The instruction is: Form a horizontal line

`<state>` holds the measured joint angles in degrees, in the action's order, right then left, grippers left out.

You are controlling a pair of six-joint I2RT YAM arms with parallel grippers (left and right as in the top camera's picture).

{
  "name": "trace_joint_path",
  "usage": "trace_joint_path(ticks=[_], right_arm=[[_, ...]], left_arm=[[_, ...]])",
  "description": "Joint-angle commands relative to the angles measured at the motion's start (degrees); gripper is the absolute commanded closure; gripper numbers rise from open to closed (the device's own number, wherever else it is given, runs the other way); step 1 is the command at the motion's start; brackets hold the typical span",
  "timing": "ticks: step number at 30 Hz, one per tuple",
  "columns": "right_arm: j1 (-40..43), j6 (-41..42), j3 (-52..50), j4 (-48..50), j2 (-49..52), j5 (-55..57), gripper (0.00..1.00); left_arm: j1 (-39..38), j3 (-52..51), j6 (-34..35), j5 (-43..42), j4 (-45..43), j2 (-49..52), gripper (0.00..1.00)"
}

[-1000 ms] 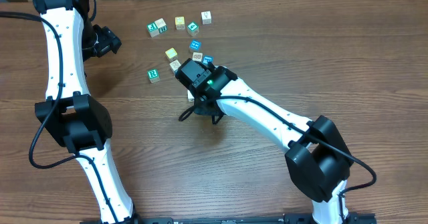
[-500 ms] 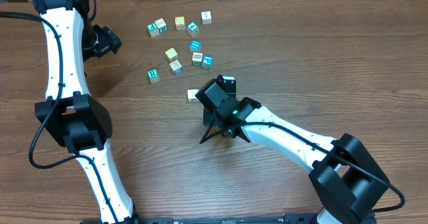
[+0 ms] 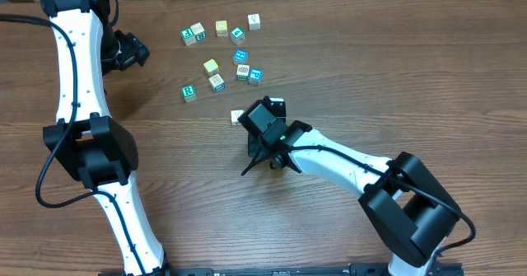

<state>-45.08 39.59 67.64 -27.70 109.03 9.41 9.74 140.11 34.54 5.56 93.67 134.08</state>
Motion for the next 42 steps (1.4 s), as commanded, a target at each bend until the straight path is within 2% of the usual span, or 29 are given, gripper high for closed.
trace_joint_path(ticks=[1, 12, 42], right_arm=[[0.2, -0.5, -0.2, 1.3, 1.7, -0.5, 0.96], [1.0, -0.4, -0.2, 4.7, 5.5, -0.5, 0.96], [2.1, -0.5, -0.2, 8.4, 6.1, 2.2, 0.96]], left_arm=[[-0.4, -0.2, 0.2, 0.1, 0.1, -0.3, 0.0], [-0.4, -0.1, 0.2, 0.1, 0.1, -0.3, 0.0], [-0.4, -0.1, 0.2, 0.1, 0.1, -0.3, 0.0]])
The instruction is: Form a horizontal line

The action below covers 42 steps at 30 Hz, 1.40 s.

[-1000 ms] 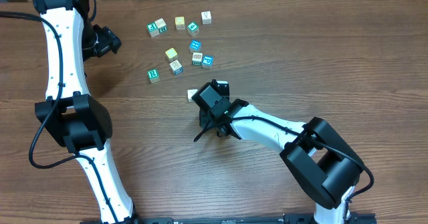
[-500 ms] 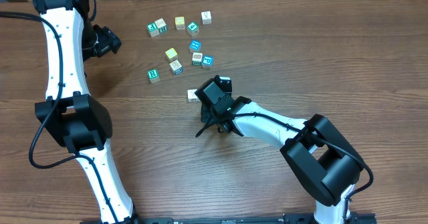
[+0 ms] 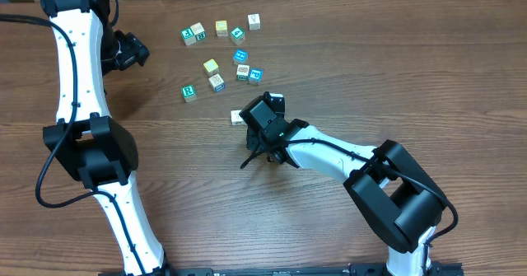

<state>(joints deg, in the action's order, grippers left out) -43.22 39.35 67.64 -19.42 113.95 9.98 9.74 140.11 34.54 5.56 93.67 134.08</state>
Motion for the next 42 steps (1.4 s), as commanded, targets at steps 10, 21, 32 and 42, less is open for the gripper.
trace_joint_path(ticks=[10, 21, 32, 42], right_arm=[[0.2, -0.2, -0.2, 0.9, 1.2, 1.6, 0.96], [0.2, -0.2, -0.2, 1.4, 1.2, 3.1, 0.96], [0.2, -0.5, -0.2, 2.5, 1.2, 3.5, 0.96], [0.2, -0.5, -0.2, 3.1, 1.2, 4.2, 0.96]], left_arm=[[-0.4, -0.1, 0.2, 0.1, 0.1, -0.3, 0.0], [-0.4, -0.1, 0.2, 0.1, 0.1, -0.3, 0.0], [-0.4, -0.1, 0.2, 0.1, 0.1, -0.3, 0.0], [-0.4, -0.1, 0.2, 0.1, 0.1, -0.3, 0.0]])
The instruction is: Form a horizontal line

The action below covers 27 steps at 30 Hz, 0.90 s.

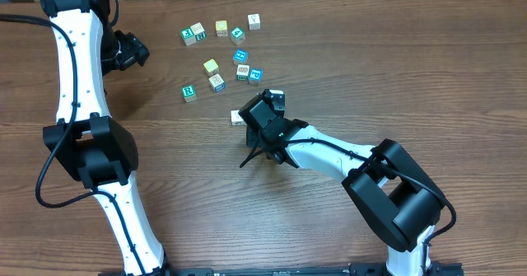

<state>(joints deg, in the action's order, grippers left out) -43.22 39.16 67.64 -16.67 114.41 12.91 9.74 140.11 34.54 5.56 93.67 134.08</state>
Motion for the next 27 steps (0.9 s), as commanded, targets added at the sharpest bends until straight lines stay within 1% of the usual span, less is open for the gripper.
trace_joint_path(ticks=[1, 23, 25, 27], right_arm=[[0.2, -0.3, -0.2, 0.3, 0.7, 1.2, 0.96], [0.2, -0.3, -0.2, 1.0, 0.7, 1.2, 0.96], [0.2, -0.3, -0.1, 0.2, 0.7, 1.2, 0.96], [0.2, -0.5, 0.8, -3.5, -0.4, 1.3, 0.96]], left_arm=[[-0.4, -0.1, 0.2, 0.1, 0.1, -0.3, 0.0], [-0.4, -0.1, 0.2, 0.1, 0.1, -0.3, 0.0], [-0.4, -0.1, 0.2, 0.1, 0.1, -0.3, 0.0], [-0.4, -0.1, 0.2, 0.1, 0.1, -0.3, 0.0]])
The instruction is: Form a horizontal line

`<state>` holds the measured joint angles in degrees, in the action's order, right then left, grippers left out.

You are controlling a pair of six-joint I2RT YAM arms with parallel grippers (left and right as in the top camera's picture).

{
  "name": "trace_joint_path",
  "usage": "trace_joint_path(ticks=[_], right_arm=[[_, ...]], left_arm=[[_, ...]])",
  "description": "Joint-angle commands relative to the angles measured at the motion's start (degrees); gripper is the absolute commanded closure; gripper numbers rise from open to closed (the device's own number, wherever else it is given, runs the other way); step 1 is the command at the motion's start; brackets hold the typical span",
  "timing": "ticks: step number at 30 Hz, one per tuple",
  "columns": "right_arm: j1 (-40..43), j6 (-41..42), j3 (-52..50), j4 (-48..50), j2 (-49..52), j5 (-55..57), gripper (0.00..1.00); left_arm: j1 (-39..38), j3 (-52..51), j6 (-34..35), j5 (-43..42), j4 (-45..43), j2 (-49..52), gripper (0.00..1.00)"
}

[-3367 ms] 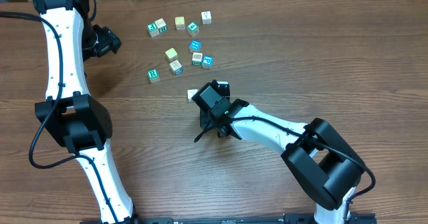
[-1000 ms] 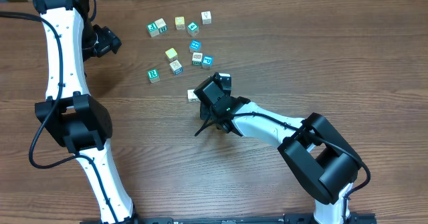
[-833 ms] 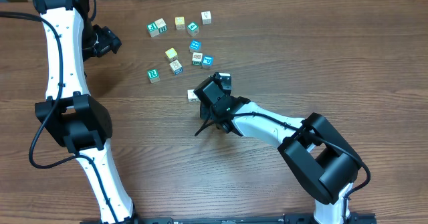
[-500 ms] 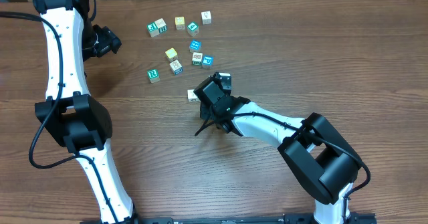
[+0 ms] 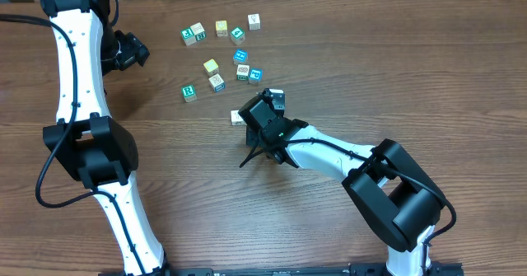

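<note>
Several small letter cubes lie scattered at the far middle of the table. A loose top row runs from a green cube (image 5: 191, 35) to a white one (image 5: 254, 21). Below it sit a blue cube (image 5: 240, 56), a yellow one (image 5: 212, 66) and a green-lettered one (image 5: 189, 92). My right gripper (image 5: 274, 103) points up and right, just below the cluster. A white, blue-printed cube (image 5: 277, 96) sits at its tips, apparently gripped. Another white cube (image 5: 237, 117) lies against its left side. My left gripper (image 5: 132, 50) hangs far left of the cubes, its jaws not discernible.
The left arm's white links (image 5: 78, 70) run down the table's left side. The right arm (image 5: 338, 156) stretches from the lower right toward the middle. A thin black cable tie (image 5: 249, 157) sticks out under the right wrist.
At first my right gripper was lower, with the white blue-printed cube at its tips. At each later moment, gripper and cube together were slightly farther up, toward the cluster. The left arm and the other cubes have stayed where they were.
</note>
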<state>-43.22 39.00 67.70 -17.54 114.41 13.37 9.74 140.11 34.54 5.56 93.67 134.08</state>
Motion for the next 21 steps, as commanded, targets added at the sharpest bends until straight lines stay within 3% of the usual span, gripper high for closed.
trace_joint_path(ticks=[1, 9, 21], right_arm=[[0.2, -0.5, 1.4, -5.0, -1.8, 0.9, 0.96], [2.0, -0.5, 2.5, -13.0, -12.7, 5.9, 0.96], [22.8, -6.5, 2.5, -15.9, -12.7, -7.0, 0.96]], left_arm=[[-0.4, -0.1, 0.2, 0.1, 0.1, -0.3, 0.0], [-0.4, -0.1, 0.2, 0.1, 0.1, -0.3, 0.0], [-0.4, -0.2, 0.2, 0.1, 0.1, -0.3, 0.0]])
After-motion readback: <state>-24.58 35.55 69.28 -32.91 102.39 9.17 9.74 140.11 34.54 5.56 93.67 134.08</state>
